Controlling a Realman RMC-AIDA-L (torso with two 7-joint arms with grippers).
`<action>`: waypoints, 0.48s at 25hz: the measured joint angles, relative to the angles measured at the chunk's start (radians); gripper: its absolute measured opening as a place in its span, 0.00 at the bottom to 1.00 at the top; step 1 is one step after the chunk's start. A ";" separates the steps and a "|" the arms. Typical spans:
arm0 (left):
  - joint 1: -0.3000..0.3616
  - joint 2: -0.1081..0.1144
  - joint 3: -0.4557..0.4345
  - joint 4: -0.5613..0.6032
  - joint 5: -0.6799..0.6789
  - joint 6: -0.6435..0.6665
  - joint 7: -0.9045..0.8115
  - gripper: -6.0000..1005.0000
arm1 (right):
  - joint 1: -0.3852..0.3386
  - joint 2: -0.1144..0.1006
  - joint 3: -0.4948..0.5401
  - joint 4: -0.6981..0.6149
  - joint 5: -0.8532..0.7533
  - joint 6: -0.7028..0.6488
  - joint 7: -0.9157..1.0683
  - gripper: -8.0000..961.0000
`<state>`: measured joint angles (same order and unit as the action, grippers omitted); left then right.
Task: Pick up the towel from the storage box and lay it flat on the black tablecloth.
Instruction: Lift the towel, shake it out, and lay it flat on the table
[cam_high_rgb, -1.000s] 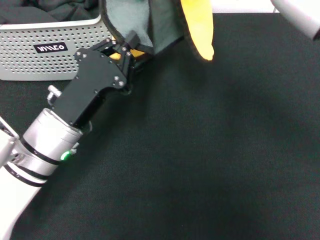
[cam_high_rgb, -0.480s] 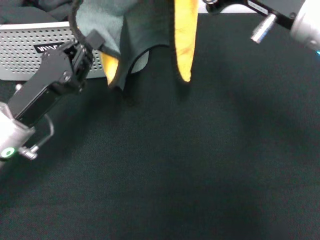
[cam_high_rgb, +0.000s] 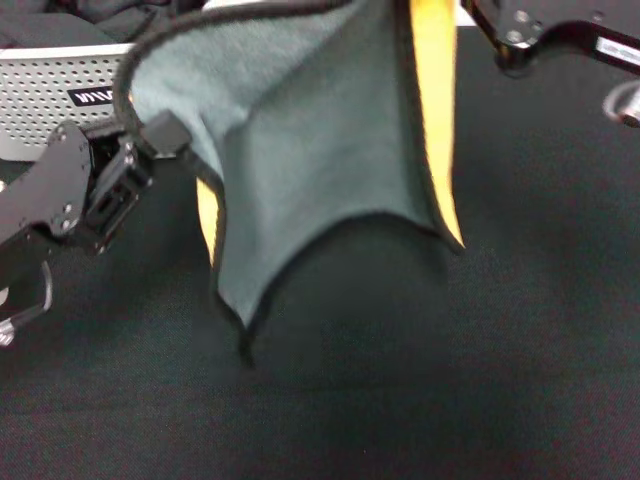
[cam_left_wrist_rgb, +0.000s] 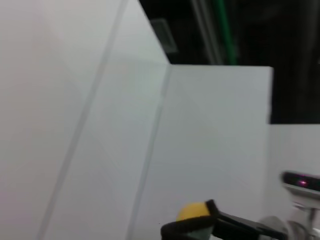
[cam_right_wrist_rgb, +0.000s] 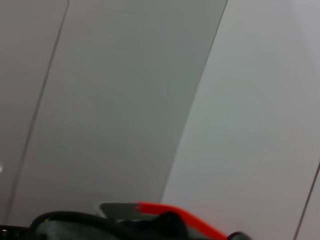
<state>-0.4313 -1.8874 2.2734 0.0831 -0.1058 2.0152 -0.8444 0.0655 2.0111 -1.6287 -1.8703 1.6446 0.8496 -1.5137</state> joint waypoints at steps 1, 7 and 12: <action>-0.004 0.008 0.000 0.005 0.024 0.008 -0.002 0.05 | -0.005 0.000 0.025 -0.005 0.000 0.041 0.027 0.07; -0.024 0.042 0.000 0.045 0.139 0.016 -0.044 0.04 | -0.020 -0.001 0.167 -0.017 -0.001 0.286 0.177 0.07; -0.022 0.075 -0.006 0.143 0.243 0.018 -0.048 0.04 | -0.083 -0.001 0.229 -0.044 0.002 0.433 0.218 0.07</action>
<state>-0.4529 -1.8120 2.2673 0.2256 0.1370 2.0333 -0.8929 -0.0172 2.0097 -1.3996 -1.9139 1.6465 1.2830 -1.2954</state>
